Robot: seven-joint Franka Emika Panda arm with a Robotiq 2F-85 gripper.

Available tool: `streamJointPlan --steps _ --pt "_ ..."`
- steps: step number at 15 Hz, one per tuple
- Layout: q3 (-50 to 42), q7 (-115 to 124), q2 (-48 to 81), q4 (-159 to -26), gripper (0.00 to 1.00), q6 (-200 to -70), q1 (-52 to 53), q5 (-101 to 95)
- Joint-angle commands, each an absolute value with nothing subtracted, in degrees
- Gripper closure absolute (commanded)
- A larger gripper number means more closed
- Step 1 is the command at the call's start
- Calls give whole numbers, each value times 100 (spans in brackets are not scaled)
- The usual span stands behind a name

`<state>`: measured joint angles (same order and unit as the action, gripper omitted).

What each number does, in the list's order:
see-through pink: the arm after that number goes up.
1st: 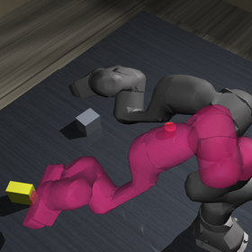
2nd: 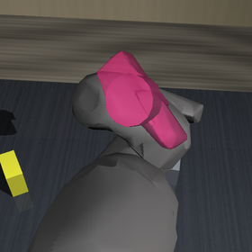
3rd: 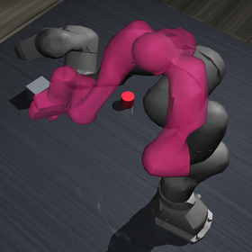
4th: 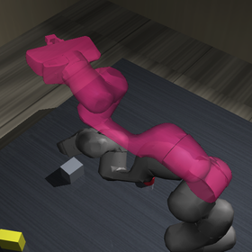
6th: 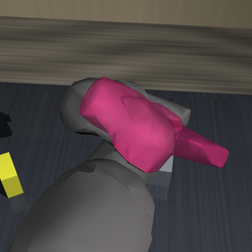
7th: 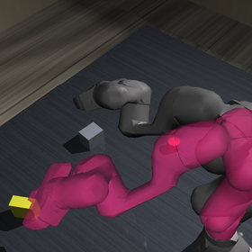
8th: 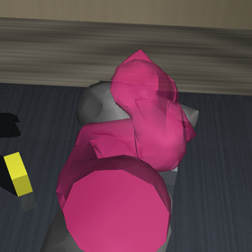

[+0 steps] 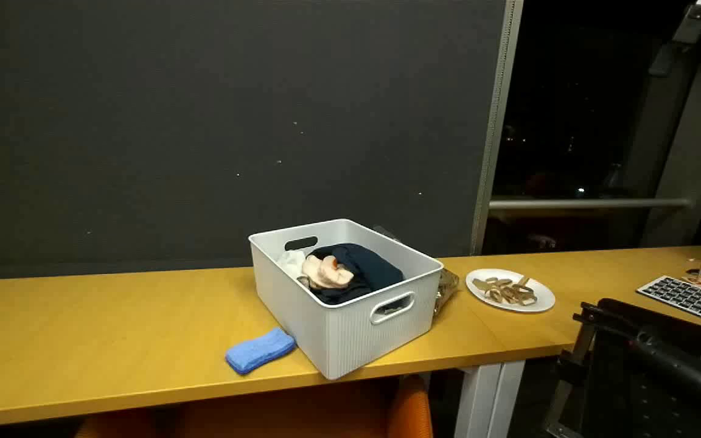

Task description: Remove the blue shirt and peach shirt from the white storage container and put them on the backrest of the chair on the right.

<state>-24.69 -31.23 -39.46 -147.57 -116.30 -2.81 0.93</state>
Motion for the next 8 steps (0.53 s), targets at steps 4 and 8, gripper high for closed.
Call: streamJointPlan --steps 4,8 --pt "-2370 -3190 -3915 -14733 0 -11616 -394 176" --pt "-2293 -3340 -3430 -14474 0 -11950 -123 210"
